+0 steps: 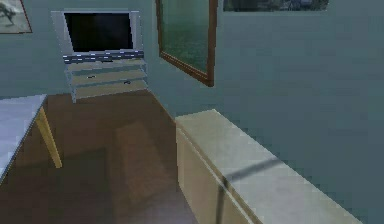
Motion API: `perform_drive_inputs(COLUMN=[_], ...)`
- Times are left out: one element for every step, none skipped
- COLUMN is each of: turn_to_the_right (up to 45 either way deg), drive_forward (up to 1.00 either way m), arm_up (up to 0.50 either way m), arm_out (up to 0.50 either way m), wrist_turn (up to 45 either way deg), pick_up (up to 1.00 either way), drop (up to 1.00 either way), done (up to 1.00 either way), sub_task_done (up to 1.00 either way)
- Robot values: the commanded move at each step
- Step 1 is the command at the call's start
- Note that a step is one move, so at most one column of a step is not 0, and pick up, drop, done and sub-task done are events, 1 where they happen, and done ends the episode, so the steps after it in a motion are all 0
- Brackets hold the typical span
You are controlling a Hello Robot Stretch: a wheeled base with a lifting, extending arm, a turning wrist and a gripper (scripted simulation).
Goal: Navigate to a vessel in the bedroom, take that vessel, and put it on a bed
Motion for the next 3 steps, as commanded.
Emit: perform_drive_inputs(turn_to_the_right=[0.0, 0.0, 0.0], drive_forward=[0.00, 0.00, 0.00], arm_up=[0.28, 0.00, 0.00], arm_out=[0.00, 0.40, 0.00], wrist_turn=[0.0, 0.0, 45.0], pick_up=[0.00, 0.00, 0.00], drop=[0.00, 0.00, 0.00], done=[0.00, 0.00, 0.00], sub_task_done=[0.00, 0.00, 0.00])
